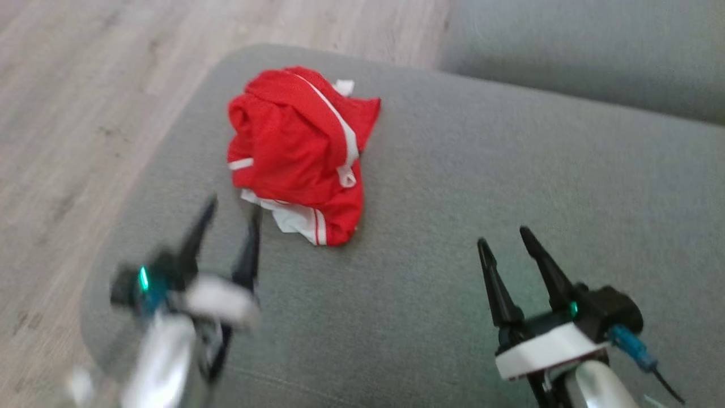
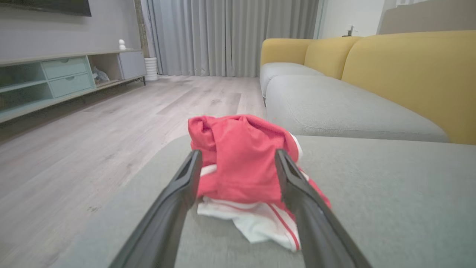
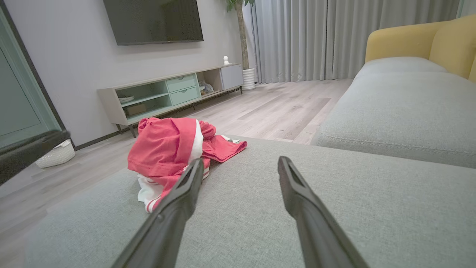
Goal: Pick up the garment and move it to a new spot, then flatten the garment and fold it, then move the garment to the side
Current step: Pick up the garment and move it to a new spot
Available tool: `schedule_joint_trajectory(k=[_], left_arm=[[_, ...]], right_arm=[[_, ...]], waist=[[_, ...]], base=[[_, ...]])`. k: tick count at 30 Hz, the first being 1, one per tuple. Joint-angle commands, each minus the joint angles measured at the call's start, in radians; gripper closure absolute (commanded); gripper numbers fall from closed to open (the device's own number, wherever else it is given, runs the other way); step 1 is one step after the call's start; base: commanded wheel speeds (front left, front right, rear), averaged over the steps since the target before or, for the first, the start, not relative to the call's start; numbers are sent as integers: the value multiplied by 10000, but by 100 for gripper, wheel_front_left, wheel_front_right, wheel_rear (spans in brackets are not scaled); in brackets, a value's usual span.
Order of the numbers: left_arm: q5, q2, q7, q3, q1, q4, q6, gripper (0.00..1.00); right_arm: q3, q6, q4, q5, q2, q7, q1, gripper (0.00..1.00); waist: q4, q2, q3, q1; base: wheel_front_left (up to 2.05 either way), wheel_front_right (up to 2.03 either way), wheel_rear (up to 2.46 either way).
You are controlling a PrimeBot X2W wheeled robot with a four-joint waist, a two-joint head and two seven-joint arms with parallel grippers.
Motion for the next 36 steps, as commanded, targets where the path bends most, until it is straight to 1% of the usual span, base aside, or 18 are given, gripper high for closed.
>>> schedule_joint_trajectory(k=[1, 2, 3, 5, 8, 14, 18, 19, 20, 21, 22, 25, 27, 31, 33, 36], left_arm=[[-231, 275, 340, 237, -1368, -61, -104, 0], [-470, 366, 709, 225, -1869, 198, -164, 0], [-882, 685, 1466, 82, -2915, 708, -237, 0], [-1330, 1035, 2142, -199, -3899, 1173, -261, 0], [-1984, 1742, 2948, -1011, -5106, 1738, -267, 0], [-3792, 2678, 4321, -1857, -6490, 3233, -270, 0], [-4395, 3003, 5047, -2285, -6826, 4191, -271, 0], [-4496, 3066, 5138, -2411, -6859, 4359, -271, 44], [-4607, 3108, 5182, -2527, -6880, 4475, -271, 100], [-4753, 3114, 5237, -2667, -6881, 4526, -271, 100], [-4904, 3154, 5134, -2766, -6904, 4518, -271, 100], [-5066, 3250, 4106, -2724, -7117, 4596, -271, 100], [-4991, 3243, 3224, -2720, -7275, 4615, -271, 100], [-5101, 3039, 1126, -2254, -7643, 4549, -253, 100], [-5236, 2901, 189, -1874, -7808, 4450, -57, 100], [-5387, 2656, -220, -1538, -7905, 4026, -63, 100]], right_arm=[[211, -7, -377, -126, -64, -111, -669, 0], [213, -7, -392, -173, -64, -111, -757, 0], [275, -7, -401, -266, -64, -111, -955, 0], [374, -7, -401, -342, -64, -111, -1129, 0], [484, -7, -423, -327, -64, -111, -1340, 0], [831, -7, -490, -270, -64, -111, -1666, 0], [855, -7, -521, -201, -64, -111, -1781, 0], [856, -7, -523, -186, -64, -111, -1800, 0], [862, -7, -522, -179, -64, -111, -1820, 0], [854, -7, -518, -185, -64, -111, -1840, 0], [835, -7, -515, -198, -64, -111, -1858, 0], [757, -7, -489, -204, -64, -111, -1879, 0], [727, -7, -443, -189, -64, -111, -1849, 0], [713, -7, -378, -117, -64, -111, -1702, 0], [691, -7, -352, -59, -64, -111, -1596, 0], [610, -7, -324, 28, -64, -111, -1413, 0]], waist=[[-438, 0, 571, 0], [-563, 0, 783, 0], [-848, 0, 1190, 0], [-1123, 0, 1551, 0], [-1520, 0, 2027, 0], [-2149, 0, 2603, 0], [-2380, 0, 2696, 0], [-2426, 0, 2703, 0], [-2469, 0, 2710, 0], [-2496, 0, 2711, 0], [-2514, 0, 2711, 0], [-2550, 0, 2622, 0], [-2559, 0, 2464, 0], [-2557, 0, 1962, 0], [-2555, 0, 1659, 0], [-2522, 0, 1240, 0]], base=[[0, 0, 0], [0, 0, 0], [0, 0, 0], [0, 0, 0], [0, 0, 0], [0, 0, 0], [0, 0, 0], [0, 0, 0], [0, 0, 0], [0, 0, 0], [0, 0, 0], [0, 0, 0], [0, 0, 0], [0, 0, 0], [0, 0, 0], [0, 0, 0]])
